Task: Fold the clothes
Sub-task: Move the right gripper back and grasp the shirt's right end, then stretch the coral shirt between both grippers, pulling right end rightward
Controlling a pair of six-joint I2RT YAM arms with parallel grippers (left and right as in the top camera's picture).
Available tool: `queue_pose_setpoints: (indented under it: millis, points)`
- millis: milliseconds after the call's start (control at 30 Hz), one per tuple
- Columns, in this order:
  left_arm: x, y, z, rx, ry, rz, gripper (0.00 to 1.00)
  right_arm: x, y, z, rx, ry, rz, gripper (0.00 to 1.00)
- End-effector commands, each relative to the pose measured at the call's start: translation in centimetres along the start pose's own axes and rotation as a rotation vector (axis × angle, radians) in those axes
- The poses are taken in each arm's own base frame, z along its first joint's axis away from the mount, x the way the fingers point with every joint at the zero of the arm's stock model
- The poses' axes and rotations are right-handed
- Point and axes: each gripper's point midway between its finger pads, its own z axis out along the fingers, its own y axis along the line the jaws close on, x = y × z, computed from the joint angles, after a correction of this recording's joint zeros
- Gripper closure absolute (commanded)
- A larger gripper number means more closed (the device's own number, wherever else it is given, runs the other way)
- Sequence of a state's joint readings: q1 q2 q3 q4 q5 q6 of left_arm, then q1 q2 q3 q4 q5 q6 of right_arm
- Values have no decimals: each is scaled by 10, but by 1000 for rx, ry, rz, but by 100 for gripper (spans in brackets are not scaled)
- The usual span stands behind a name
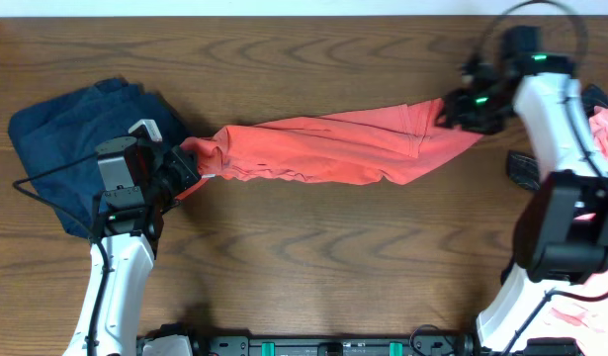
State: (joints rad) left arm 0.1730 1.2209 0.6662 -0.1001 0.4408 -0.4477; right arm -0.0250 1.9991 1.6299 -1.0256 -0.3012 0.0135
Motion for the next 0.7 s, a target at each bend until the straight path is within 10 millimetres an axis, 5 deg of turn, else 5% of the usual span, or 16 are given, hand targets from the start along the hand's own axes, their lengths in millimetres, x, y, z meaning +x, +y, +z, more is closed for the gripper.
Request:
queue_pose_setpoints:
  millis: [0,267,333,400,467,567,667]
  points:
    - [-1,-2,-3,0,-6,14,94,13,18,30,32,41,-72,44]
    - [-1,-2,-3,0,-6,14,94,31,23,79,196,1,-78,39]
    - [-1,-2,-3,0,-6,14,94,36,26,87,190,0,-89,44]
    - [-1,-2,-3,0,-6,14,94,40,28,92,189,-2,-81,61]
    - [-1,-2,-3,0,-6,14,94,39,29,92,191,-5,-85,99]
    - [-1,-2,-3,0,-5,14,94,31,31,76,202,-39,-53,99]
    - [0,-2,-3,0,-5,14,94,8,36,38,238,-140,-14,99]
